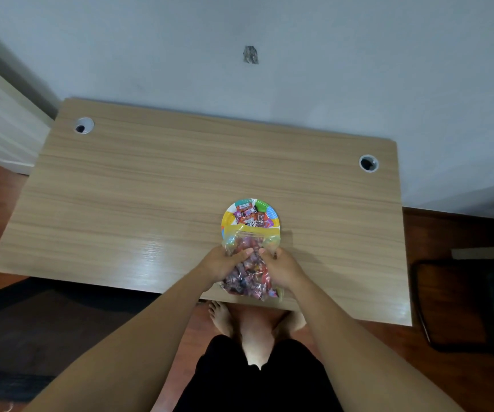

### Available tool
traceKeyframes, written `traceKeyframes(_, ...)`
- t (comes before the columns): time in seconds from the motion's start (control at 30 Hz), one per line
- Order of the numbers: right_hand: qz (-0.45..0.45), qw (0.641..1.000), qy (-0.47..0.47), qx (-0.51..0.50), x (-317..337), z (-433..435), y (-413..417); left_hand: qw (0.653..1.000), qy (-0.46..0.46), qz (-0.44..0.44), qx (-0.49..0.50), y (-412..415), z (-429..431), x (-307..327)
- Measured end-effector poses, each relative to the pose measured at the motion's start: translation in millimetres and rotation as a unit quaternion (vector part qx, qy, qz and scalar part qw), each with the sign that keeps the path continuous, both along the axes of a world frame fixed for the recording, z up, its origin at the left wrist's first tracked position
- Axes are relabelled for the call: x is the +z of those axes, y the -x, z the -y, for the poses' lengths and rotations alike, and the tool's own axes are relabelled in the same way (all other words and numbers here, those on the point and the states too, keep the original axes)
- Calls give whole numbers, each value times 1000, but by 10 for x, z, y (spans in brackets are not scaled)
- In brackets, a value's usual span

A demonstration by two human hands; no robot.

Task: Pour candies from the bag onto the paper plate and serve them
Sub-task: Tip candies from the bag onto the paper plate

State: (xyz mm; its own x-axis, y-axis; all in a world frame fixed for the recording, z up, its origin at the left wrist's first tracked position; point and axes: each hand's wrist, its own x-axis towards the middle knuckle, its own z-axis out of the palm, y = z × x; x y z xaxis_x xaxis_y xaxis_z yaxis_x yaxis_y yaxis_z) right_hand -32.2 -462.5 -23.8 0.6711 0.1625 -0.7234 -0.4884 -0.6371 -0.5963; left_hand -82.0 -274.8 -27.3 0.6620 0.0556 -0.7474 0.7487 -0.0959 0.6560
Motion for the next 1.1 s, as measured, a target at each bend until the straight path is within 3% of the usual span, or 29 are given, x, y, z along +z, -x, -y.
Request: traceKeyframes(1.1,7,1000,20,-2,137,36,-43,994,100,-45,21,41,-75,247)
